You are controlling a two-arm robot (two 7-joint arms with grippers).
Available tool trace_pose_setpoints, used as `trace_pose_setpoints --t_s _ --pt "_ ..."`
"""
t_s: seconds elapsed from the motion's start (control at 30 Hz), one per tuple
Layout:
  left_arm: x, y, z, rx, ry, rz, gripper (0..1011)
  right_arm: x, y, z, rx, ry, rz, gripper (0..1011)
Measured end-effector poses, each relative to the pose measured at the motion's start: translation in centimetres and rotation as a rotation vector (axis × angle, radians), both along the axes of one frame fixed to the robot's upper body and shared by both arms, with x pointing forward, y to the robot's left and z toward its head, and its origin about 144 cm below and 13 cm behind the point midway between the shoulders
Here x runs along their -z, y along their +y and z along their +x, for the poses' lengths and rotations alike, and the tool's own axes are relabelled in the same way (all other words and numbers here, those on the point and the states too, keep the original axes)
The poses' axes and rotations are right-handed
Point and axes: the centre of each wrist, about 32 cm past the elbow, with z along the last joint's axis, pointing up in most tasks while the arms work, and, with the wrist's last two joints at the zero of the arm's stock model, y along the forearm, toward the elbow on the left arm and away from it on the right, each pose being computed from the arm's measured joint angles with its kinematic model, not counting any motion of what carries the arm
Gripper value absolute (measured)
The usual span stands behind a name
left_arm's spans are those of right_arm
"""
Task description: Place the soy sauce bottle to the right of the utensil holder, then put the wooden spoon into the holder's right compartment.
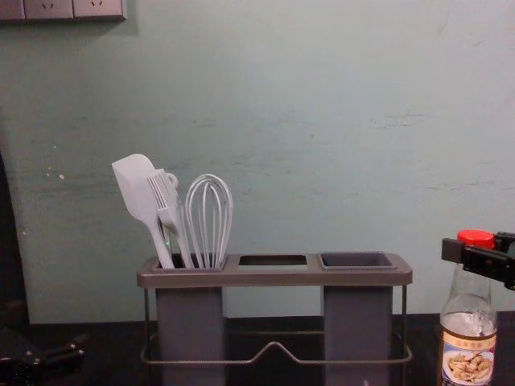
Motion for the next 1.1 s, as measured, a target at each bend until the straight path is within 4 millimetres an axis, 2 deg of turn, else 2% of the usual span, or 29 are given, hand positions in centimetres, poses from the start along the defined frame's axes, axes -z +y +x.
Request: trace_pose_setpoints --t_s 0.57,1.1 --pt "0.0 0.0 0.0 0.0 0.0 0.0 1005 1.2 0.3 1.1 0.004 -0.004 0.002 381" --pt "0.0 0.0 0.0 0.0 0.0 0.0 1005 1.5 0.3 1.3 0.005 0.0 0.001 381"
